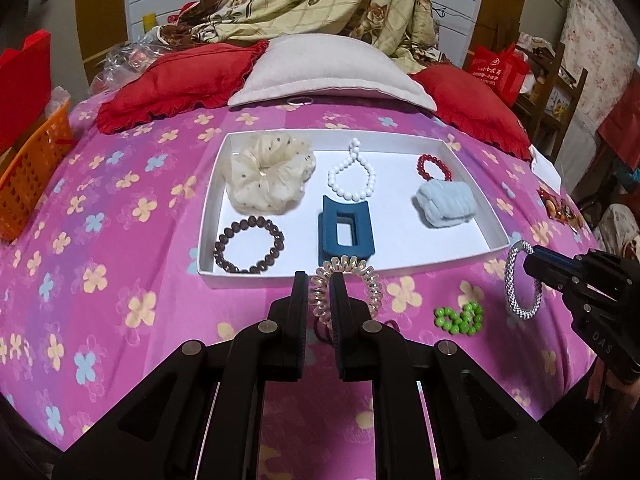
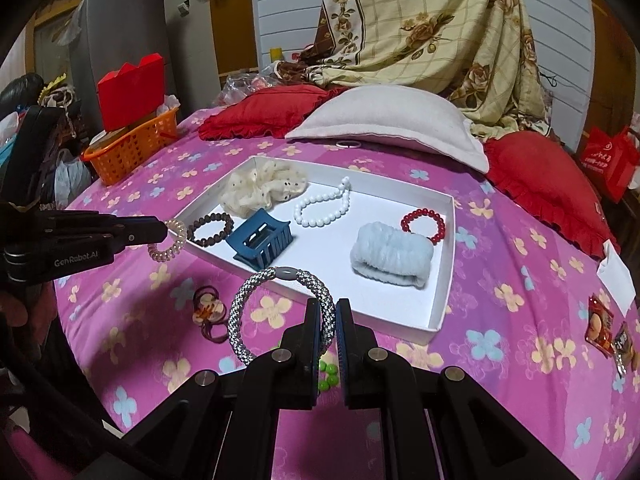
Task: Organize jewelry
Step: 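Carry the bangle and coil tie into the white tray and open both tools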
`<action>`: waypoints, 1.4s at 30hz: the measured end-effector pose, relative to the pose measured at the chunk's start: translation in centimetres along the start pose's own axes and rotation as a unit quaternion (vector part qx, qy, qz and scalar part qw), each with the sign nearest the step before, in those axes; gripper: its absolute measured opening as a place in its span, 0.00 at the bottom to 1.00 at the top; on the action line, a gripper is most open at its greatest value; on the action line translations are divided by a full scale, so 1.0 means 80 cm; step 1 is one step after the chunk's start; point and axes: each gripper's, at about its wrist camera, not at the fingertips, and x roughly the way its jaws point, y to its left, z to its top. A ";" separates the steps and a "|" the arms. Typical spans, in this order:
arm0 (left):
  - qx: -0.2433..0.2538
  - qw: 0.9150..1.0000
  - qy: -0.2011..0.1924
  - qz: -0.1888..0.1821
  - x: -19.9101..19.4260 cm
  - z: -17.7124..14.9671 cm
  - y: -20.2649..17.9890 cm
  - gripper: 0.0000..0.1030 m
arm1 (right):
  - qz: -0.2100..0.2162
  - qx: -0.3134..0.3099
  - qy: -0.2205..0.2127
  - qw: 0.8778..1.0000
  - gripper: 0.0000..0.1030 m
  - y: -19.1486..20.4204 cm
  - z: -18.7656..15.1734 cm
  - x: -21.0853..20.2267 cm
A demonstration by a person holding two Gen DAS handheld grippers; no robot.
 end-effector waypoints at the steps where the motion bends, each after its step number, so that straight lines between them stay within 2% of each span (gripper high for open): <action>1: 0.000 1.000 0.000 0.000 0.001 0.002 0.001 0.09 | 0.001 0.000 0.000 1.000 0.07 0.000 0.002 0.002; 14: -0.015 1.000 0.010 0.001 0.027 0.023 0.017 0.09 | 0.001 0.001 0.015 1.000 0.07 -0.008 0.021 0.033; 24: -0.056 0.998 0.030 -0.008 0.057 0.045 0.050 0.09 | 0.005 0.010 0.031 0.999 0.07 -0.018 0.036 0.067; 30: -0.069 0.997 0.043 -0.007 0.075 0.046 0.059 0.09 | 0.010 -0.001 0.053 0.999 0.07 -0.011 0.050 0.107; 37: -0.072 0.996 0.051 -0.009 0.083 0.040 0.058 0.10 | -0.007 -0.023 0.084 0.996 0.07 -0.005 0.056 0.157; 39: -0.068 0.996 0.052 -0.005 0.084 0.039 0.056 0.12 | -0.011 -0.022 0.095 0.995 0.07 -0.008 0.055 0.171; 40: -0.066 0.996 0.052 -0.002 0.085 0.038 0.055 0.19 | -0.013 -0.022 0.098 0.995 0.07 -0.009 0.054 0.176; 41: -0.064 0.997 0.051 -0.001 0.085 0.037 0.054 0.31 | -0.014 -0.020 0.100 0.995 0.07 -0.011 0.053 0.179; 42: -0.063 0.997 0.050 -0.002 0.086 0.036 0.054 0.38 | -0.014 -0.017 0.100 0.995 0.07 -0.012 0.052 0.182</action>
